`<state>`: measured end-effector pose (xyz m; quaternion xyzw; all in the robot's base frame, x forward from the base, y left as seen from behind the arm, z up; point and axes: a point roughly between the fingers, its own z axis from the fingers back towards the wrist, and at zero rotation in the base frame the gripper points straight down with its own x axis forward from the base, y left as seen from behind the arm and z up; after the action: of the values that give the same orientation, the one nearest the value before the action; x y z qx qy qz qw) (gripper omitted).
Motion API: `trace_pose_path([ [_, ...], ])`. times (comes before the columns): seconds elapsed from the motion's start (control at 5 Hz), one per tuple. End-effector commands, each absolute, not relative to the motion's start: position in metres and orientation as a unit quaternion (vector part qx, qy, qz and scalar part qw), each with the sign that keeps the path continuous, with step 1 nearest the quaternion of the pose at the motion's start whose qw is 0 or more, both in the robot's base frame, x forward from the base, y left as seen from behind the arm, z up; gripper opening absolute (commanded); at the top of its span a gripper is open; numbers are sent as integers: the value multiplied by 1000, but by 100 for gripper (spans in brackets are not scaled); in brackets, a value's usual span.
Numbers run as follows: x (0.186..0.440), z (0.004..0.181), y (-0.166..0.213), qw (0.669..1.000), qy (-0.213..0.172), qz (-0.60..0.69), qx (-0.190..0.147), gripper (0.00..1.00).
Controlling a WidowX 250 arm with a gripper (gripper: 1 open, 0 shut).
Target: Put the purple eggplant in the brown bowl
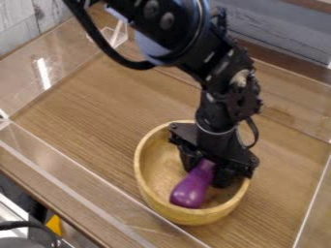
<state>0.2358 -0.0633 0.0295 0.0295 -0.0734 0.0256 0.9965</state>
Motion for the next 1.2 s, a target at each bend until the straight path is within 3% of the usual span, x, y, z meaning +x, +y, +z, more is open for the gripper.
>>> trace_pose_path([
  [0.0, 234, 21, -59, 996, -77, 22, 30, 0],
  [0.6, 236, 9, -75, 997, -72, 9, 29, 0],
  [1.0, 241, 10, -60, 997, -71, -30, 27, 0],
])
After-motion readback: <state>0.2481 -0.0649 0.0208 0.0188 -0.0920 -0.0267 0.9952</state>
